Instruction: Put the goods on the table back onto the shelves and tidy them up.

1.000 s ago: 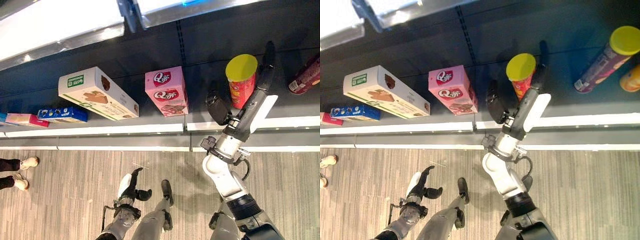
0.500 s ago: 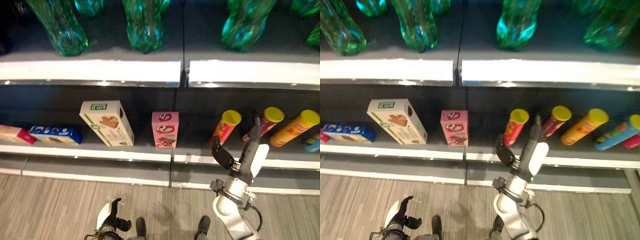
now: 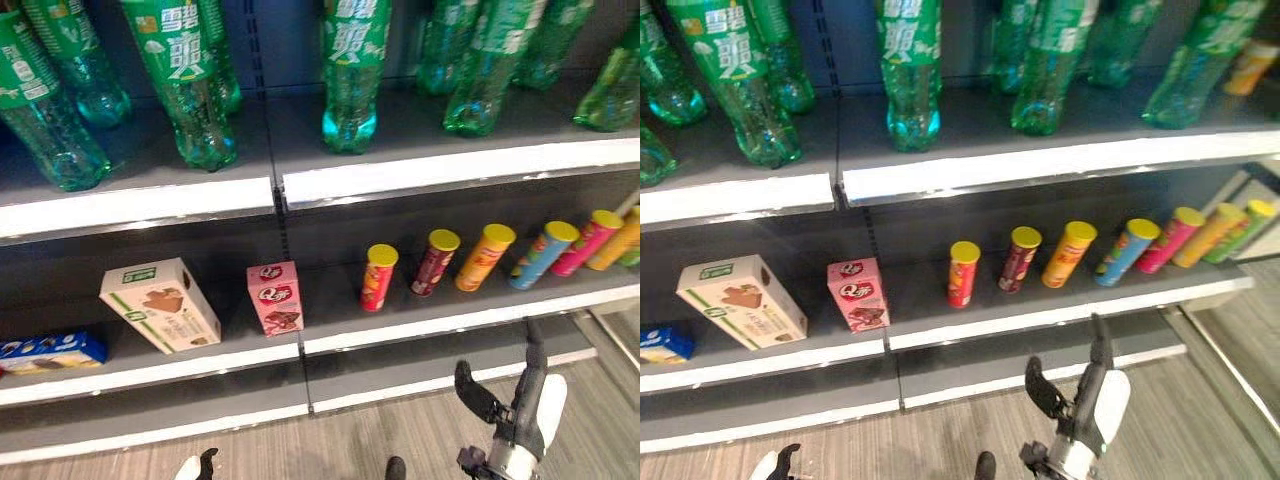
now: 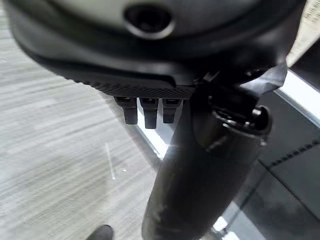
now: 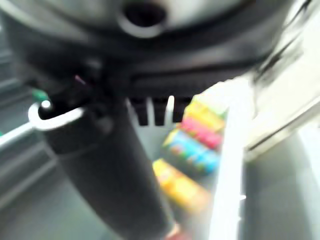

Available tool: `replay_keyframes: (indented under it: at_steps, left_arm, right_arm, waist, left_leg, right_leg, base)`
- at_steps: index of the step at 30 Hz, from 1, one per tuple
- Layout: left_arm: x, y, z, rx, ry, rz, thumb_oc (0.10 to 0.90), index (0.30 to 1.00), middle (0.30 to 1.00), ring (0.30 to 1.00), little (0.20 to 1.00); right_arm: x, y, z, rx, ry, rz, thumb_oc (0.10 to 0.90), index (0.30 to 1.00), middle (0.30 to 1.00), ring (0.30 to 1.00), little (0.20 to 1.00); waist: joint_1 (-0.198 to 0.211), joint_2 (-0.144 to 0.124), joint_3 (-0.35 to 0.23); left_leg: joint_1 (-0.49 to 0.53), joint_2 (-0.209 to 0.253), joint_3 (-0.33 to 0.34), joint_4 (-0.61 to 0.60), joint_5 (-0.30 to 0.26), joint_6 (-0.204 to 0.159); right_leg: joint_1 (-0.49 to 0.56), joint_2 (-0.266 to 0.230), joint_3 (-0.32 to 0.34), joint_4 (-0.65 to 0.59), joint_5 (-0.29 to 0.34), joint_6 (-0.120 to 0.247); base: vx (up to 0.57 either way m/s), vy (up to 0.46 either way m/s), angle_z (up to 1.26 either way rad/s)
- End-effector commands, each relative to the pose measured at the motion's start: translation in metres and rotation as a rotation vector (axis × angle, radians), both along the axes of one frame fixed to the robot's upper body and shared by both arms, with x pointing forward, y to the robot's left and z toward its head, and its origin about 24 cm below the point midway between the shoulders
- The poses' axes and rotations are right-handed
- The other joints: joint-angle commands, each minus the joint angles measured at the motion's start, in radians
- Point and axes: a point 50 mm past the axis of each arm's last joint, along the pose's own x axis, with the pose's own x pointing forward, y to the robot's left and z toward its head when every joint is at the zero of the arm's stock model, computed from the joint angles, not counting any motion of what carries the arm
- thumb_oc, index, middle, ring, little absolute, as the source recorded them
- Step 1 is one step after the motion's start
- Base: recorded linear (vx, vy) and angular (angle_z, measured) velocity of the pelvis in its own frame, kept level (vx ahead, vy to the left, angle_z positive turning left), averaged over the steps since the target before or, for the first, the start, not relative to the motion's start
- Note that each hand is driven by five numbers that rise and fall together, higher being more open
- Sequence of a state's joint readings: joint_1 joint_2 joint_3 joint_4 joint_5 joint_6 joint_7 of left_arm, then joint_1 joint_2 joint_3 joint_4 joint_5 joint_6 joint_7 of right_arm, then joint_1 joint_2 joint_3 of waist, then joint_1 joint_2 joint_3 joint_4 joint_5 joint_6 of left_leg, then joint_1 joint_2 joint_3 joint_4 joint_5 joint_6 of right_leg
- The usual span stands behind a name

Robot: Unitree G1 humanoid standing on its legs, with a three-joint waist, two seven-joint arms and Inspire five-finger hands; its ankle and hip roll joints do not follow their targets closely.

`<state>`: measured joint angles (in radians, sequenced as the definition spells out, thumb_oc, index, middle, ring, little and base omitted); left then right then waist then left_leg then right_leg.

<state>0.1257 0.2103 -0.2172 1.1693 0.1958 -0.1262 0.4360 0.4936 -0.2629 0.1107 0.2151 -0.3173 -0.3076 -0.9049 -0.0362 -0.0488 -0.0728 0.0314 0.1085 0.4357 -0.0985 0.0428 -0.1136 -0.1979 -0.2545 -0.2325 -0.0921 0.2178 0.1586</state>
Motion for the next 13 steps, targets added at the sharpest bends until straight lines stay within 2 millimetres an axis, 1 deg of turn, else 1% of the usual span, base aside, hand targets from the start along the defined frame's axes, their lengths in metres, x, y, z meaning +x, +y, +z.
replay_keyframes:
  at_steps: [1,2,3,4,5,6,7,8,10,11,13]
  left_arm:
    - [0.019,-0.014,0.002,-0.101,-0.091,0.049,0.8,0.9,0.9,0.9,0.9]
    - [0.019,-0.014,0.002,-0.101,-0.091,0.049,0.8,0.9,0.9,0.9,0.9]
    - [0.02,-0.013,0.001,-0.135,-0.088,0.08,0.8,0.9,0.9,0.9,0.9]
    - [0.019,-0.011,0.001,-0.142,-0.084,0.091,0.8,0.9,0.9,0.9,0.9]
    - [0.016,-0.009,-0.001,-0.158,-0.062,0.126,0.8,0.9,0.9,0.9,0.9]
    - [0.016,-0.009,-0.001,-0.159,-0.063,0.126,0.8,0.9,0.9,0.9,0.9]
    - [0.015,-0.009,-0.002,-0.169,-0.048,0.124,0.8,0.9,0.9,0.9,0.9]
    - [0.014,-0.008,-0.003,-0.181,-0.031,0.134,0.8,0.9,0.9,0.9,0.9]
    - [0.011,-0.005,-0.004,-0.195,0.004,0.127,0.8,0.9,0.9,0.9,0.9]
    - [0.009,-0.004,-0.005,-0.21,0.027,0.131,0.8,0.9,0.9,0.9,0.9]
    - [0.002,-0.002,-0.007,-0.233,0.075,0.141,0.8,0.9,0.9,0.9,0.9]
  right_arm:
    - [0.007,-0.024,-0.009,-0.008,0.038,-0.137,0.8,0.9,0.9,0.9,0.9]
    - [0.007,-0.024,-0.009,-0.008,0.038,-0.137,0.8,0.9,0.9,0.9,0.9]
    - [-0.023,-0.026,-0.052,0.069,0.302,-0.233,0.8,0.9,0.9,0.9,0.9]
    - [-0.031,-0.026,-0.063,0.129,0.358,-0.271,0.8,0.9,0.9,0.9,0.9]
    - [-0.064,-0.026,-0.092,0.273,0.568,-0.383,0.8,0.9,0.9,0.9,0.9]
    - [-0.064,-0.026,-0.093,0.274,0.567,-0.383,0.8,0.9,0.9,0.9,0.9]
    - [-0.083,-0.022,-0.105,0.337,0.688,-0.427,0.8,0.9,0.9,0.9,0.9]
    - [-0.097,-0.017,-0.115,0.413,0.785,-0.465,0.8,0.9,0.9,0.9,0.9]
    - [-0.129,-0.008,-0.125,0.6,0.932,-0.567,0.8,0.9,0.9,0.9,0.9]
    - [-0.144,-0.004,-0.127,0.702,0.959,-0.645,0.8,0.9,0.9,0.9,0.9]
    - [-0.166,0.002,-0.128,0.891,0.927,-0.818,0.8,0.9,0.9,0.9,0.9]
  waist:
    - [-0.008,0.029,0.048]
    - [-0.008,0.029,0.048]
    - [-0.02,0.03,0.045]
    - [-0.023,0.03,0.045]
    - [-0.028,0.03,0.041]
    - [-0.028,0.03,0.043]
    - [-0.027,0.031,0.042]
    - [-0.026,0.033,0.042]
    - [-0.022,0.034,0.044]
    - [-0.02,0.034,0.043]
    - [-0.016,0.033,0.036]
  left_leg:
    - [0.046,0.052,-0.048,0.011,-0.06,-0.024]
    - [0.046,0.052,-0.048,0.011,-0.06,-0.024]
    - [0.059,0.052,-0.042,0.011,-0.065,-0.024]
    - [0.064,0.051,-0.041,0.011,-0.067,-0.023]
    - [0.079,0.051,-0.034,0.011,-0.072,-0.022]
    - [0.08,0.051,-0.033,0.011,-0.072,-0.022]
    - [0.085,0.051,-0.031,0.011,-0.074,-0.022]
    - [0.09,0.05,-0.03,0.011,-0.076,-0.022]
    - [0.094,0.053,-0.034,0.011,-0.078,-0.024]
    - [0.097,0.054,-0.037,0.011,-0.078,-0.025]
    - [0.102,0.057,-0.04,0.011,-0.078,-0.029]
  right_leg:
    - [0.075,-0.068,-0.003,0.013,0.016,0.089]
    - [0.075,-0.068,-0.003,0.013,0.016,0.089]
    - [0.076,-0.063,0.011,0.016,0.013,0.087]
    - [0.078,-0.061,0.017,0.018,0.014,0.087]
    - [0.084,-0.059,0.032,0.019,0.012,0.085]
    - [0.084,-0.059,0.032,0.019,0.012,0.085]
    - [0.087,-0.058,0.035,0.019,0.011,0.085]
    - [0.092,-0.056,0.04,0.02,0.01,0.084]
    - [0.099,-0.053,0.042,0.02,0.005,0.083]
    - [0.104,-0.052,0.04,0.02,0.003,0.083]
    - [0.117,-0.049,0.035,0.019,-0.003,0.083]
  base:
    - [0.03,0.011,-0.21]
    - [0.03,0.002,-0.24]
    - [0.03,-0.001,-0.29]
    - [0.05,0.003,-0.34]
    - [0.03,0.004,-0.42]
    - [0.02,0.003,-0.33]
    - [0.02,-0.004,-0.28]
    - [0.03,-0.012,-0.14]
    - [0.02,-0.026,-0.05]
    - [0.02,-0.033,-0.01]
    - [0.04,-0.038,0.05]
